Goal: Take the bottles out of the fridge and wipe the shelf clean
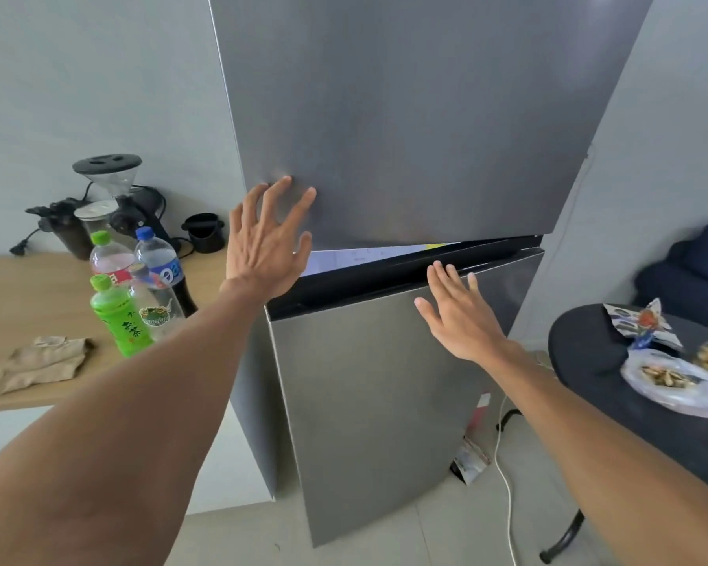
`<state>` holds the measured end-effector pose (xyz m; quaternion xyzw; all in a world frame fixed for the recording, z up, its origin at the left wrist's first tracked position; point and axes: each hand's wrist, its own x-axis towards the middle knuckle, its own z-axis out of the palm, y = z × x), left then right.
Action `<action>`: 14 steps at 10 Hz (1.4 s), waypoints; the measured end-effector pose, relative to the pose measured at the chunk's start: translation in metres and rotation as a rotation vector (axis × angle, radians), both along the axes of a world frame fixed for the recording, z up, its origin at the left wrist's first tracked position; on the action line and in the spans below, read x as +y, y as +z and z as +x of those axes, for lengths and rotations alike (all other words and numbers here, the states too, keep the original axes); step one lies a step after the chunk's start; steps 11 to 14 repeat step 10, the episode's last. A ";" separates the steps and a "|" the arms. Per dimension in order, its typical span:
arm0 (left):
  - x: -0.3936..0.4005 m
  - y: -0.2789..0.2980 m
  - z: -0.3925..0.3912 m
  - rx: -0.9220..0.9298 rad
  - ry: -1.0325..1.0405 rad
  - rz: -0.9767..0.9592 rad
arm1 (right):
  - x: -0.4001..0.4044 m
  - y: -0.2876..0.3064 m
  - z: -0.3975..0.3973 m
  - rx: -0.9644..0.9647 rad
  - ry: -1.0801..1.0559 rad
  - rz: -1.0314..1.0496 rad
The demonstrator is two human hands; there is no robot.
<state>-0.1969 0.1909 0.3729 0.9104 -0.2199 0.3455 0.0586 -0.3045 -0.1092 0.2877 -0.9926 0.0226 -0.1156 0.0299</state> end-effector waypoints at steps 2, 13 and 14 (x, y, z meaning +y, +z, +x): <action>-0.010 -0.018 0.001 0.009 0.038 -0.023 | 0.005 -0.008 0.027 0.078 0.029 -0.071; -0.048 -0.130 -0.014 0.353 0.164 0.045 | 0.014 0.030 0.036 0.353 0.030 0.223; -0.048 -0.130 -0.014 0.353 0.164 0.045 | 0.014 0.030 0.036 0.353 0.030 0.223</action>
